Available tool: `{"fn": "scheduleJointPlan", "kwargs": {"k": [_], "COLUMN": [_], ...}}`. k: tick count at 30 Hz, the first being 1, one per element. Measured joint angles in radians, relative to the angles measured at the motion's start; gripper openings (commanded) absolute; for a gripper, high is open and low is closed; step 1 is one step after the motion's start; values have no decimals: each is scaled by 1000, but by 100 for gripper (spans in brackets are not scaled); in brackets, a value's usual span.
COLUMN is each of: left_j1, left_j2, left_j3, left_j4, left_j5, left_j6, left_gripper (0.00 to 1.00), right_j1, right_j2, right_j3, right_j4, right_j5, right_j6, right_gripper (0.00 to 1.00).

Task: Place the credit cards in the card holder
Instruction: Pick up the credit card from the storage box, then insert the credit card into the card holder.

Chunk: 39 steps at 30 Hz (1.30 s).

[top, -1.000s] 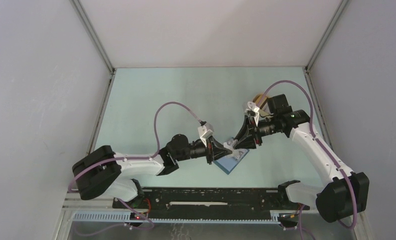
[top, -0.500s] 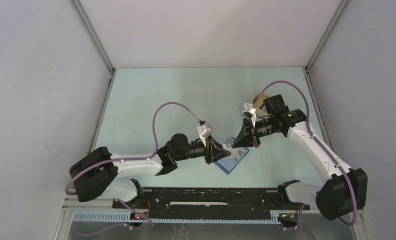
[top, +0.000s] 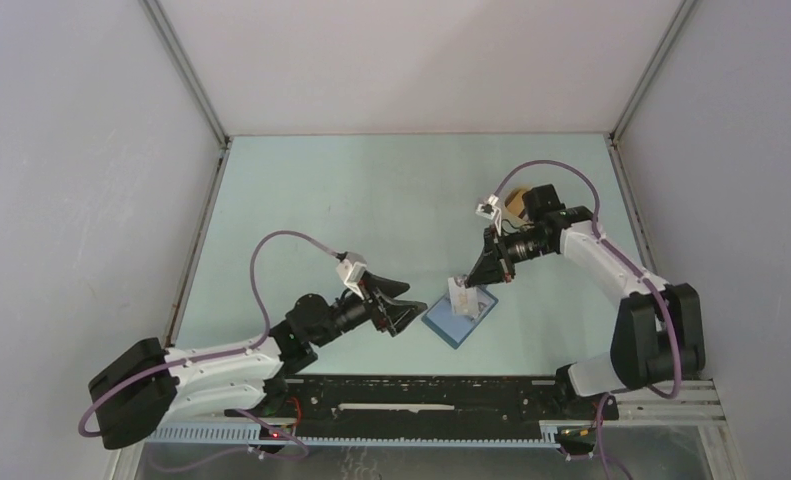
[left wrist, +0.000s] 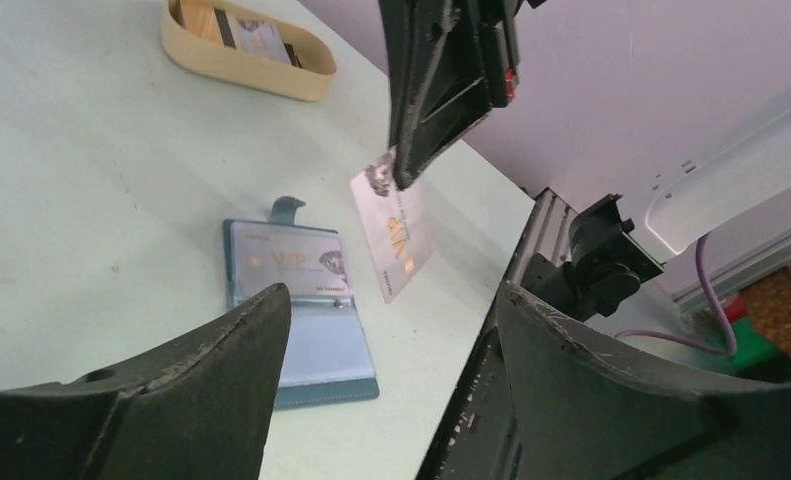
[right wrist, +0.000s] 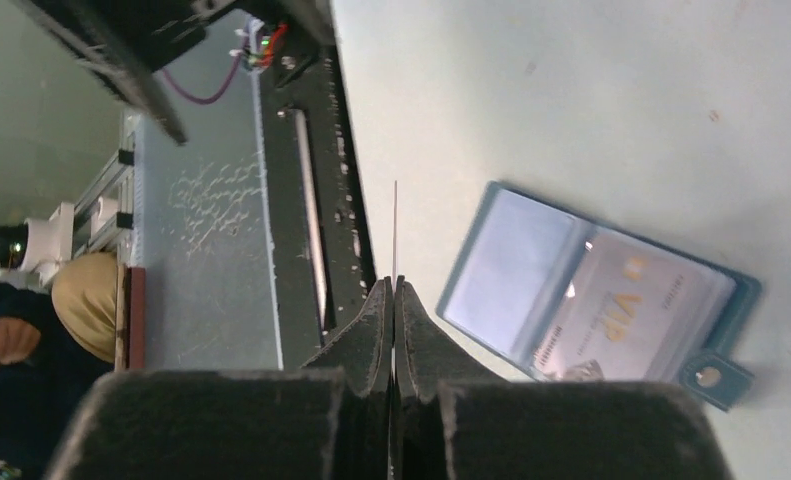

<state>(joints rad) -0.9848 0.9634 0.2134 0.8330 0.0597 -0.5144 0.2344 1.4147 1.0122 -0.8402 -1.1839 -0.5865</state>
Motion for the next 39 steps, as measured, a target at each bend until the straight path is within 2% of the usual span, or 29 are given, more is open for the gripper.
{"fn": "scheduleJointPlan", "kwargs": {"k": [5,9,14,16,24,39], "left_j1": [0,-3,-33,-47,-67,-71], "left_j2": [64,209,428,513,708,785], "left_j3": [-21,-21,-13,6,90,145], "left_j4": [59,158,283,314,342,252], "left_j5": [-13,-3,22,31,37,21], "left_j6": [-115,-207,-291,-316,-367,-378], "left_gripper": [58,45,22,17,12,10], "right_j1": [-14,-17,-17,-17,-17,-17], "right_j2": [105,172,212,229,275,311], "right_j3": [0,8,10,16,36,55], "right_j4": [23,16,22,30,63,58], "right_j5": [95,151,203,220,268,294], "right_j6": [55,66,90,103,141,132], "right_gripper": [0,0,0,0,0,0]}}
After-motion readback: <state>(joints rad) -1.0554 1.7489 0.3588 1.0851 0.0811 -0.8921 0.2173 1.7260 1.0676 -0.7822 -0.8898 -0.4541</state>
